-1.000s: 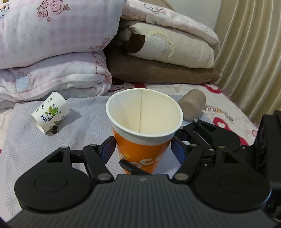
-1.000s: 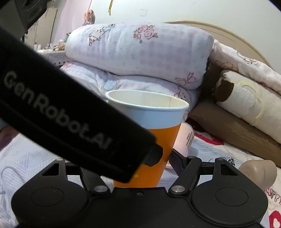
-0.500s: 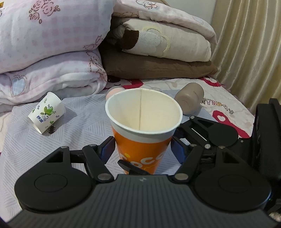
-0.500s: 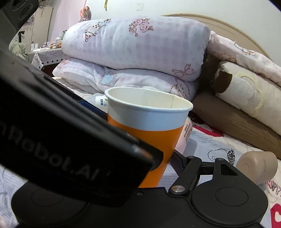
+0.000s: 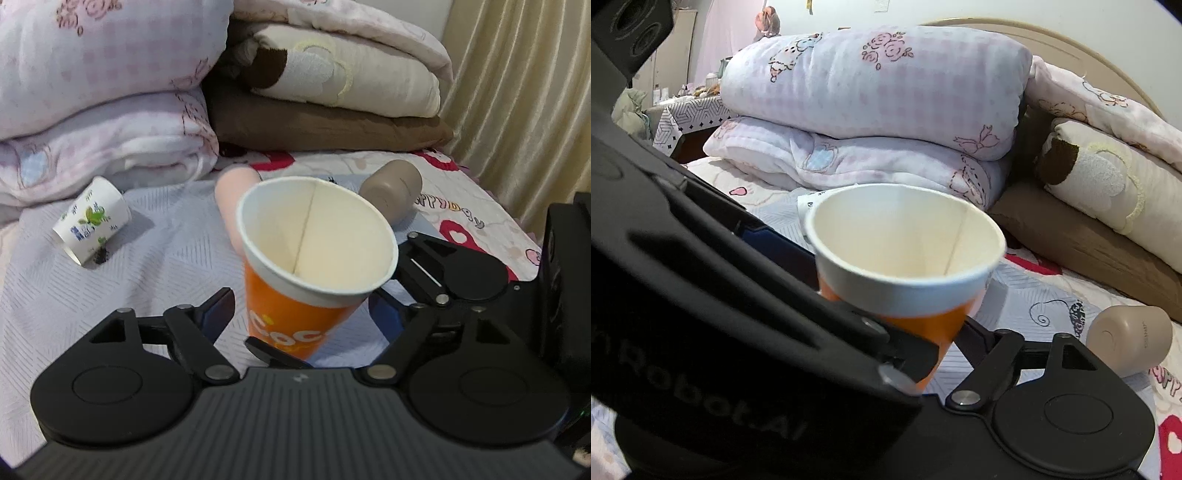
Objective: Flip cup upright
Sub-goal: 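Lower the upright orange cup onto the cloth and open the right gripper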
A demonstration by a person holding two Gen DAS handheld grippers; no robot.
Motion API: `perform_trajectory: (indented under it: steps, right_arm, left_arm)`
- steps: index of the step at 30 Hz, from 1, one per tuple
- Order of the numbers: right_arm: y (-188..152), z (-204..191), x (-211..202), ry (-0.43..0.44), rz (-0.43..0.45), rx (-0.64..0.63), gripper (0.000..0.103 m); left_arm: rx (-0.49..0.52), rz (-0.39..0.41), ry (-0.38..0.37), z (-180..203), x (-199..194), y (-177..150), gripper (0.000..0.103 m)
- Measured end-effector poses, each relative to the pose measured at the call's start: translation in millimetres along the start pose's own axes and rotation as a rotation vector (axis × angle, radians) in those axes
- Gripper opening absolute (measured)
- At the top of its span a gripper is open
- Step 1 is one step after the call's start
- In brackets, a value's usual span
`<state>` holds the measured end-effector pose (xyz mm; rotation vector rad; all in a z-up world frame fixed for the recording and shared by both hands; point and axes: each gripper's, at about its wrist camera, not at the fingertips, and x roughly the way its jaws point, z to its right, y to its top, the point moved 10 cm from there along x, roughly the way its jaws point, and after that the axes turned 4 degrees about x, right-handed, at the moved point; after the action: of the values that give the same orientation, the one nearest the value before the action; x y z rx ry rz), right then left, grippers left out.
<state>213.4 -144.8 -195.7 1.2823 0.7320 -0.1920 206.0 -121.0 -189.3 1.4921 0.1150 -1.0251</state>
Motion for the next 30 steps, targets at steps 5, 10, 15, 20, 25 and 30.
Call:
perform_trajectory:
  steps: [5, 10, 15, 20, 25, 30]
  right_arm:
    - [-4, 2, -4, -0.006, -0.032, 0.027, 0.085]
    - [-1, 1, -14, -0.019, -0.055, 0.037, 0.091]
    - [-14, -2, -44, -0.056, -0.130, 0.047, 0.091]
    - [-16, 0, -95, -0.075, -0.099, 0.173, 0.091]
    - [-3, 14, -160, -0.113, 0.016, 0.306, 0.094]
    - [19, 18, -216, -0.130, 0.095, 0.379, 0.094]
  left_arm:
    - [-0.006, -0.018, -0.002, 2, -4, -2, 0.080]
    - [-0.019, -0.087, 0.036, 0, -19, -10, 0.080]
    - [0.035, -0.099, 0.106, 7, -60, -16, 0.080]
    - [-0.045, -0.099, 0.163, 5, -103, -19, 0.081]
    - [-0.042, -0.087, 0.295, 1, -149, -18, 0.089]
    - [-0.124, -0.005, 0.291, 4, -199, -11, 0.097]
